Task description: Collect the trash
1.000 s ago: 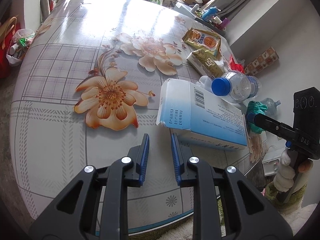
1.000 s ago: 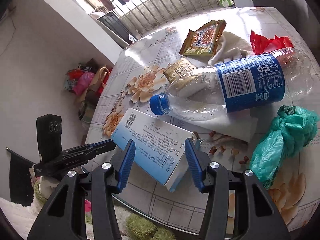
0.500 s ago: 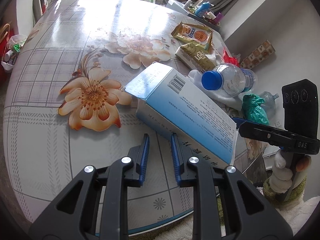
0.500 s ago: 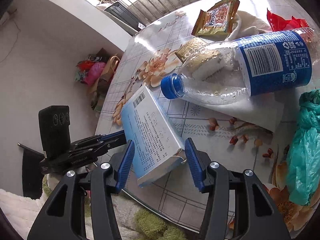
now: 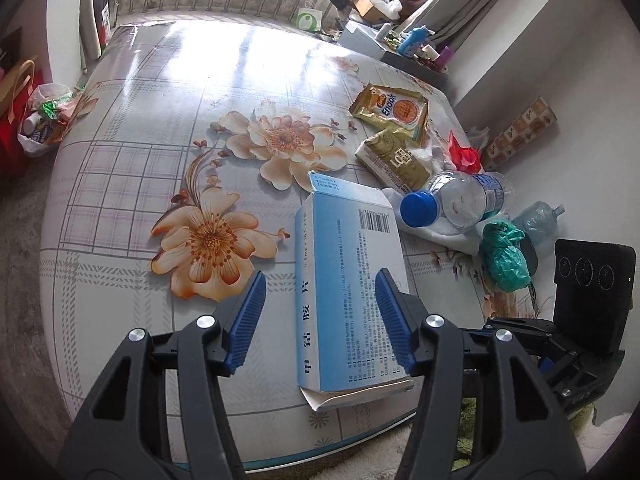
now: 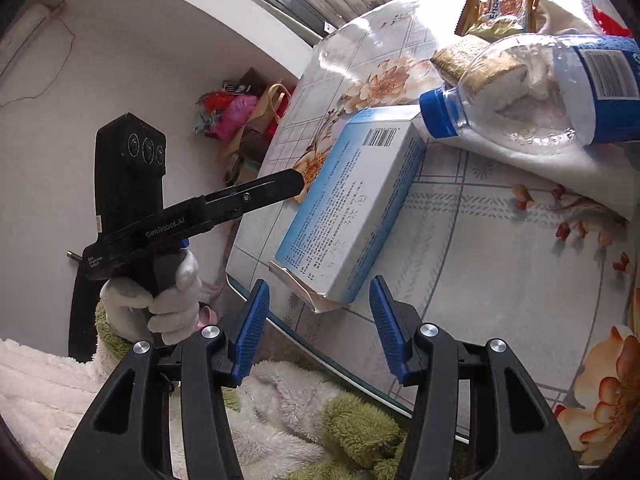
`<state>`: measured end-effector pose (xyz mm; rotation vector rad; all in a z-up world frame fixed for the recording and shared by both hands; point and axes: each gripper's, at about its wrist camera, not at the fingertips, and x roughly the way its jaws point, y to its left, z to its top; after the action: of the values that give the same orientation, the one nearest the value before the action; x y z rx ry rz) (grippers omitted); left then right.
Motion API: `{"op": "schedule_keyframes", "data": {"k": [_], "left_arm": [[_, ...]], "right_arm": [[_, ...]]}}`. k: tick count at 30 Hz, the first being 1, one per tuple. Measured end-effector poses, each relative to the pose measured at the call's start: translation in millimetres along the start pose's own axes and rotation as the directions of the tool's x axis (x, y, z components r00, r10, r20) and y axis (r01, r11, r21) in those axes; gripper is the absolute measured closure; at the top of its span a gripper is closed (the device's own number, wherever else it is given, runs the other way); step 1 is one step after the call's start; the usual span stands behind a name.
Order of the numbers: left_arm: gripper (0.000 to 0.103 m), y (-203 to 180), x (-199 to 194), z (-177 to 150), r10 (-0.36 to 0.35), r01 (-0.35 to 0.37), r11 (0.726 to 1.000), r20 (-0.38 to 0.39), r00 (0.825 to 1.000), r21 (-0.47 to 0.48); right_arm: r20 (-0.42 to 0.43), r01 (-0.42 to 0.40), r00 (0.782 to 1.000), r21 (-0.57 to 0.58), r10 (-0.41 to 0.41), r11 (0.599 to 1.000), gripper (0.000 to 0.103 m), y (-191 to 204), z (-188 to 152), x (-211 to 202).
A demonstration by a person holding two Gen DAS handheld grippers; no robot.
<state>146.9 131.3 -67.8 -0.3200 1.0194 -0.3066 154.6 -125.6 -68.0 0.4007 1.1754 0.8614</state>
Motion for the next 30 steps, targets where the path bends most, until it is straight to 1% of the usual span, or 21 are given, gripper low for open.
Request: {"op": "schedule_keyframes", "data": {"k": [1,2,3,4,6,8,10,12,15,17,20,23,24,25,28,30], "left_arm": [[0.034,-8.2,0.6,0.9,0.005,-0.005,1.0,0.0,1.0,0.024],[0.03,-17.2,2.7,2.0,0.013,-0.013,0.999,0.0,1.0,0.047],[0.027,-25.1,5.6,3.0,0.019,-0.018,0.997,-0.001,1.0,0.069],[0.025,-32.5,9.1,3.9,0.028,-0.028,0.995,-0.005,1.0,0.092],[0.022,-46.3,18.4,5.0,0.076,-0.074,0.988,-0.01,0.997,0.133],[0.021,-54.3,26.3,5.0,0.127,-0.124,0.979,-0.007,0.992,0.162],[0.02,-59.5,32.5,4.1,0.148,-0.145,0.973,-0.007,0.989,0.18],[0.019,-62.1,36.5,4.0,0.167,-0.165,0.968,0.004,0.986,0.19],[0.019,-65.7,41.2,3.8,0.207,-0.207,0.955,0.025,0.978,0.212],[0.019,-66.5,44.6,4.2,0.229,-0.23,0.947,0.03,0.973,0.225],[0.018,-65.8,48.9,4.3,0.254,-0.252,0.938,0.024,0.967,0.239],[0.018,-62.5,52.9,4.5,0.27,-0.264,0.934,0.009,0.963,0.24],[0.018,-61.4,53.5,4.8,0.271,-0.263,0.934,0.004,0.963,0.241],[0.019,-60.6,54.7,5.6,0.27,-0.262,0.935,-0.002,0.963,0.241],[0.019,-56.0,57.5,7.2,0.263,-0.251,0.941,-0.026,0.964,0.229],[0.019,-51.1,61.5,9.8,0.252,-0.237,0.95,-0.052,0.966,0.202]], "right_arm": [[0.043,0.037,0.998,0.008,-0.038,0.999,0.052,-5.4,-0.8,-16.6],[0.087,0.076,0.993,0.021,-0.077,0.997,0.049,-8.8,-0.4,-30.9],[0.134,0.115,0.984,0.041,-0.119,0.993,0.044,-13.2,-2.7,-46.9],[0.181,0.159,0.969,0.067,-0.169,0.985,0.042,-18.1,-6.3,-63.7],[0.252,0.247,0.929,0.123,-0.271,0.961,0.038,-28.2,-14.0,-92.6],[0.301,0.317,0.88,0.202,-0.367,0.927,0.033,-42.5,-22.3,-116.0],[0.329,0.35,0.841,0.277,-0.431,0.895,0.032,-58.2,-27.8,-135.3],[0.337,0.358,0.815,0.345,-0.471,0.868,0.031,-72.0,-30.8,-144.5],[0.312,0.371,0.799,0.417,-0.514,0.83,0.031,-93.2,-27.0,-148.6],[0.309,0.39,0.788,0.418,-0.533,0.82,0.031,-96.2,-25.4,-148.2],[0.31,0.456,0.75,0.397,-0.584,0.796,0.031,-91.7,-21.9,-148.5],[0.309,0.506,0.719,0.381,-0.622,0.774,0.031,-92.5,-19.7,-153.2],[0.307,0.515,0.715,0.376,-0.628,0.77,0.031,-94.0,-18.5,-154.3],[0.302,0.518,0.717,0.373,-0.629,0.77,0.031,-96.5,-17.5,-154.3],[0.283,0.521,0.73,0.36,-0.622,0.774,0.031,-106.5,-9.7,-148.8],[0.264,0.523,0.738,0.359,-0.621,0.773,0.031,-113.2,-5.9,-143.1]]}}
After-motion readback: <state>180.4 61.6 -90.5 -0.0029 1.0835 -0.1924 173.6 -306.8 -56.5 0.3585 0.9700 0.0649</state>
